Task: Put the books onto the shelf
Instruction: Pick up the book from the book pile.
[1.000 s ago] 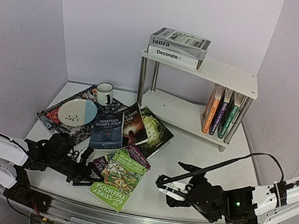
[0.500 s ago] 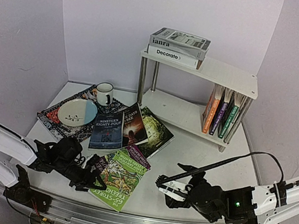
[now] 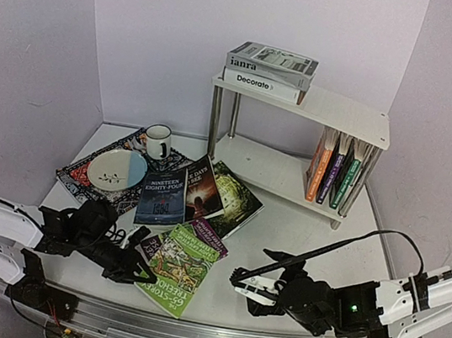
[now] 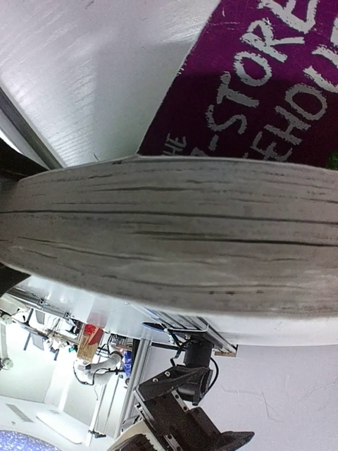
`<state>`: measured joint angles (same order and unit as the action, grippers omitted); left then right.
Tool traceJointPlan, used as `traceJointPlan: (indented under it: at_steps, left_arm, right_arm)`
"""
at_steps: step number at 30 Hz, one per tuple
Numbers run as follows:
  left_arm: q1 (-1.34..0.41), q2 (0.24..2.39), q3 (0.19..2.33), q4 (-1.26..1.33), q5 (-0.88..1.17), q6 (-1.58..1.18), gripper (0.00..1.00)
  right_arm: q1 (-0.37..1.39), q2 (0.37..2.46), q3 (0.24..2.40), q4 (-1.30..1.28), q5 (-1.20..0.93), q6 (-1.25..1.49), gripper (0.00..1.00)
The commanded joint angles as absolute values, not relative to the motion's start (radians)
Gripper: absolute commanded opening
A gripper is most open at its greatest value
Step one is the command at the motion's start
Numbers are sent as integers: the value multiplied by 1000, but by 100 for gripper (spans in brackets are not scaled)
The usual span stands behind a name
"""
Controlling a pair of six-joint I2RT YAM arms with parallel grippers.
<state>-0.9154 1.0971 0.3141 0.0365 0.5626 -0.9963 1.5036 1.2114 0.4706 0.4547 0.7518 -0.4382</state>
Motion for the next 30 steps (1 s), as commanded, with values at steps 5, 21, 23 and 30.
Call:
traceJointPlan:
  at_steps: [5,21,23,30]
  left_arm:
    - [-890,1007,495,-88,560,-938,5]
    - [-755,989,583,-10,861,-894,0]
    - [-753,1011,592,9,902,-895,0]
    - [-753,1006,606,43,978,-888,0]
  right_arm:
    - [1503,1266,582,453,766,-561,93]
    - [1514,1331,420,1099,609,-1181,98]
    - [1514,1374,438,1179,635,-1242,98]
    - [1516,1480,474,1351,605,-1462,93]
